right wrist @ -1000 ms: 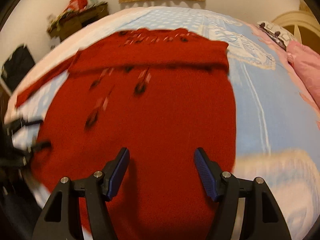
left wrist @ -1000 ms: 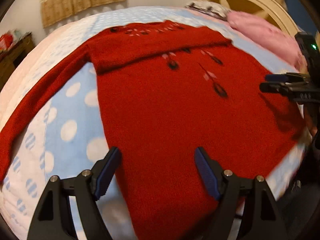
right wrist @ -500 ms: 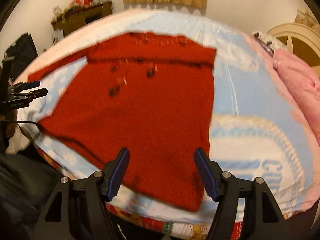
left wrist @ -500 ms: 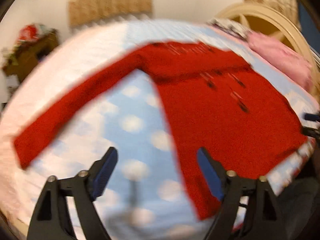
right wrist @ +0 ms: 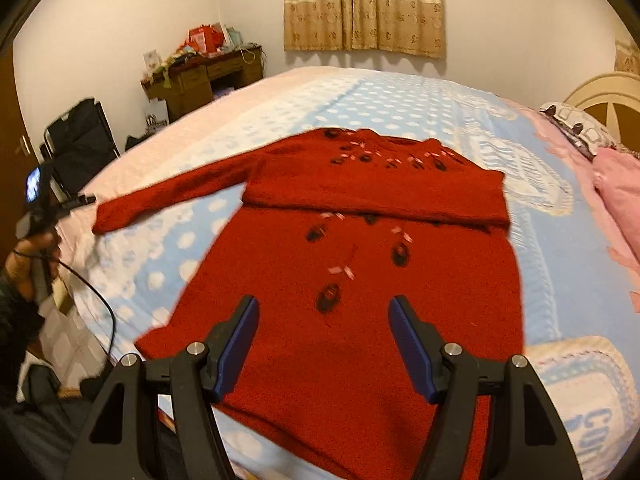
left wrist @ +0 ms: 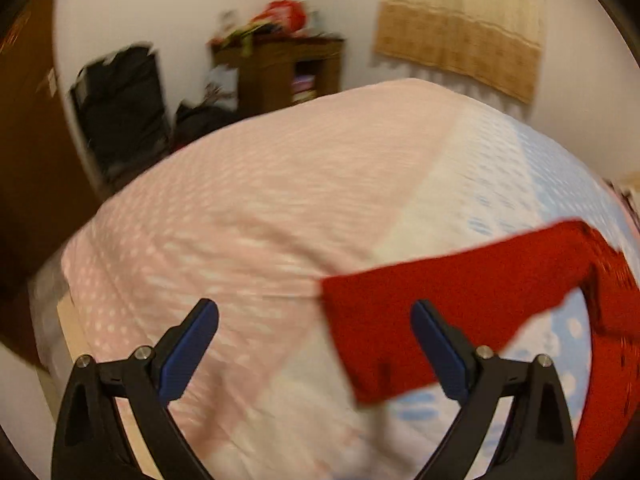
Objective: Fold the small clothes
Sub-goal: 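Move the left gripper to the other sleeve cuff and grasp it, then lift the sleeve and carry it across the sweater chest with the left gripper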
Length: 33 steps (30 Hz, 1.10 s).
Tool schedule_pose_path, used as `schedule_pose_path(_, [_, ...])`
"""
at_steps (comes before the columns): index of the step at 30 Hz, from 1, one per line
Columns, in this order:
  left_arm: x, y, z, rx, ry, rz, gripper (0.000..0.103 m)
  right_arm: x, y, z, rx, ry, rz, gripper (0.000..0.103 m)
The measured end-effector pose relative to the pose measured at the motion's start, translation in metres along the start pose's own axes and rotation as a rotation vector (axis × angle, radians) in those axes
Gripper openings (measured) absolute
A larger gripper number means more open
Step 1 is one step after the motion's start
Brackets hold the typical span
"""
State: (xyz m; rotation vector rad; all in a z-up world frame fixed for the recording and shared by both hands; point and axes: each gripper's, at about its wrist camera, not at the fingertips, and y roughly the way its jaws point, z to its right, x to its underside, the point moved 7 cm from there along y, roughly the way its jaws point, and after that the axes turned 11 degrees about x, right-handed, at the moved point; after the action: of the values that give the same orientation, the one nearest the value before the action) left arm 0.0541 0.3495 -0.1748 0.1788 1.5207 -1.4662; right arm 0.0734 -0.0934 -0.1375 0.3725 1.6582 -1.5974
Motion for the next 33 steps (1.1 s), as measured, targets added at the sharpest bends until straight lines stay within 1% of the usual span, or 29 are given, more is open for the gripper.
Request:
schedule_pose_path(1, [0.000,0.006,-0.005,0.006,-0.015,-0.001,0.095,-0.002,0.002,-0.004,-0.002,0.000,0.000,0.068])
schedule_pose_path(3, [-0.001,0.015,-0.010,0.012,-0.030,-0.018,0.088,-0.005,0.003,-0.011,0.002,-0.007,0.005,0.068])
schedule_pose_path(5, [0.001,0.020,-0.003,0.051,-0.030,-0.023,0.086,-0.005,0.002,-0.013,0.005,-0.014,0.012,0.068])
schedule_pose_path(7, [0.003,0.028,0.008,0.074,-0.026,-0.042,0.086,-0.005,0.001,-0.017,0.003,-0.018,0.016,0.068])
schedule_pose_path(8, [0.004,0.034,0.013,0.093,-0.027,-0.051,0.081,-0.005,0.001,-0.018,0.002,-0.020,0.016,0.068])
schedule_pose_path(9, [0.005,0.039,0.017,0.104,-0.030,-0.064,0.074,-0.005,0.001,-0.019,0.003,-0.022,0.016,0.068])
schedule_pose_path(11, [0.010,0.043,0.024,0.111,-0.032,-0.093,0.071,-0.004,0.000,-0.019,0.008,-0.022,0.019,0.068])
schedule_pose_path(14, [0.010,0.046,0.028,0.075,0.011,-0.074,0.070,-0.003,0.000,-0.017,0.006,-0.014,0.019,0.068])
schedule_pose_path(15, [0.010,0.045,0.029,0.067,0.020,-0.073,0.060,-0.003,0.000,-0.016,0.005,-0.009,0.019,0.068])
schedule_pose_path(16, [0.010,0.044,0.028,0.063,0.030,-0.067,0.046,-0.003,0.001,-0.016,0.004,-0.003,0.019,0.068])
schedule_pose_path(17, [0.008,0.043,0.029,0.079,0.040,-0.069,0.011,-0.002,0.001,-0.015,0.003,0.002,0.019,0.068])
schedule_pose_path(18, [0.008,0.042,0.032,0.130,0.035,-0.086,0.011,-0.002,0.002,-0.015,0.002,0.005,0.018,0.068])
schedule_pose_path(19, [0.007,0.040,0.030,0.156,0.008,-0.094,0.011,-0.002,0.002,-0.014,0.001,0.009,0.017,0.068])
schedule_pose_path(21, [0.003,0.035,0.030,0.177,-0.011,-0.087,0.011,-0.002,0.003,-0.015,-0.001,0.011,0.016,0.068])
schedule_pose_path(24, [-0.007,0.024,0.036,0.210,-0.013,-0.061,0.011,-0.001,0.003,-0.014,0.000,0.012,0.018,0.068])
schedule_pose_path(29, [-0.027,0.002,0.053,0.318,-0.063,-0.034,0.011,-0.001,0.005,-0.012,-0.001,0.028,0.018,0.068])
schedule_pose_path(32, [-0.042,-0.015,0.068,0.410,-0.111,-0.013,0.011,-0.001,0.005,-0.011,0.000,0.033,0.020,0.068])
schedule_pose_path(33, [-0.047,-0.020,0.071,0.429,-0.121,-0.006,0.011,-0.001,0.005,-0.011,-0.001,0.034,0.020,0.068])
